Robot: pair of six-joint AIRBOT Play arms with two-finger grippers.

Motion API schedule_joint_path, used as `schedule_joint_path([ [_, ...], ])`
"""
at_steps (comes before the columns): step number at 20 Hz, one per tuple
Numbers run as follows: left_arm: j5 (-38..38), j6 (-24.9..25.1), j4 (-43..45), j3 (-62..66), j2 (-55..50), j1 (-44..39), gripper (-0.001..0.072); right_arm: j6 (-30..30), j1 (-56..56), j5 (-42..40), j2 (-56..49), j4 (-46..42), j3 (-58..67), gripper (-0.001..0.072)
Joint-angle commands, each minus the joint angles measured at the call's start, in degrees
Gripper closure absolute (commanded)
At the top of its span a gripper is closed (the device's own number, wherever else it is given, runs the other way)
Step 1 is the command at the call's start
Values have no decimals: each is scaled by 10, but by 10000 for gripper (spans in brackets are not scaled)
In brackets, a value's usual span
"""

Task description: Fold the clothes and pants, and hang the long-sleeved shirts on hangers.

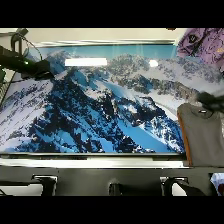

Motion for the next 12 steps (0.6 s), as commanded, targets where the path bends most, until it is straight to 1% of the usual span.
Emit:
schedule_joint_path([
  [1, 23, 43, 38, -28, 56, -6, 691, -88, 150, -101, -1, 89, 28, 677],
  [4, 100, 43, 66, -142, 144, -10, 691, -84, 280, -103, -4, 70, 28, 677],
  [6, 131, 43, 76, -206, 191, -12, 691, -84, 339, -103, -4, 68, 28, 676],
  [9, 142, 43, 115, -232, 226, -12, 691, -85, 386, -106, -4, 69, 28, 676],
  [12, 156, 43, 163, -232, 240, -12, 689, -85, 395, -106, -4, 69, 28, 676],
])
